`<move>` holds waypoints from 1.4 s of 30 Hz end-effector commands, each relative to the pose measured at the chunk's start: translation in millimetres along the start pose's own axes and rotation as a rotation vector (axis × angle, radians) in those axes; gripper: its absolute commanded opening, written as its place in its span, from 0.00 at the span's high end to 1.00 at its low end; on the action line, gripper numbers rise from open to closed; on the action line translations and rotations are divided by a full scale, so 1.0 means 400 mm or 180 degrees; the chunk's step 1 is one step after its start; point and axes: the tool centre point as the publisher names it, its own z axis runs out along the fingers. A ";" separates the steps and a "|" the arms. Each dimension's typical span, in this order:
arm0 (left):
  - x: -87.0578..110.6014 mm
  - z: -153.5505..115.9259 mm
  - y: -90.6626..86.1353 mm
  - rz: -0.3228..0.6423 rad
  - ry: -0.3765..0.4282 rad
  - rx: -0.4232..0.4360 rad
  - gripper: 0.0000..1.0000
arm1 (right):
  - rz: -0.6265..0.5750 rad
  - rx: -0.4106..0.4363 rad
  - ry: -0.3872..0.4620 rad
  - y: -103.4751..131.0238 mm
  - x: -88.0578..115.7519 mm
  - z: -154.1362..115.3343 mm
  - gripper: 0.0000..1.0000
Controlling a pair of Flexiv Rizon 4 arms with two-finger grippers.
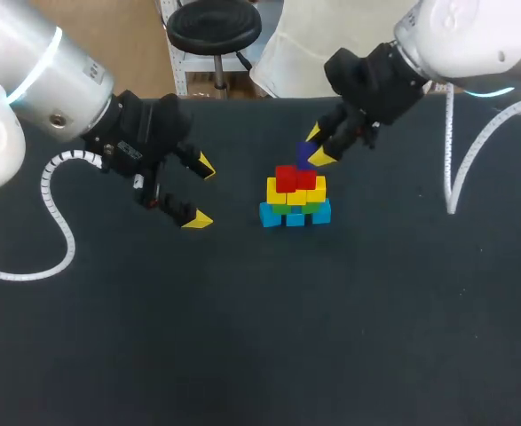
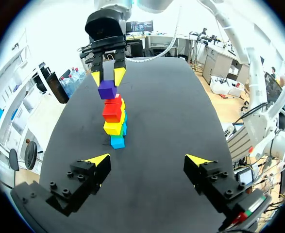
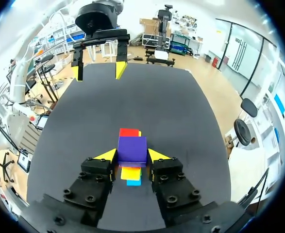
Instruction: Place the blue cubes, place green cubes on the blue cubes, place the yellow cubes on the green cubes, then place the red cubes on the yellow cubes, and place purple cube on the red cubes.
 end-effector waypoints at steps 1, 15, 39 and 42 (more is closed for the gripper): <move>0.002 0.000 0.000 0.0008 -0.0006 0.0000 0.00 | -0.0023 -0.0058 0.0011 -0.014 -0.015 0.021 1.00; 0.002 0.000 0.000 0.0008 -0.0006 0.0000 0.00 | -0.0025 -0.0099 0.0005 -0.010 -0.011 0.036 1.00; 0.002 0.000 0.000 0.0008 -0.0006 0.0000 0.00 | -0.0023 -0.0128 -0.0007 -0.003 -0.008 0.034 1.00; 0.002 0.000 0.000 0.0008 -0.0006 0.0000 0.00 | -0.0024 -0.0129 -0.0005 -0.003 -0.008 0.034 1.00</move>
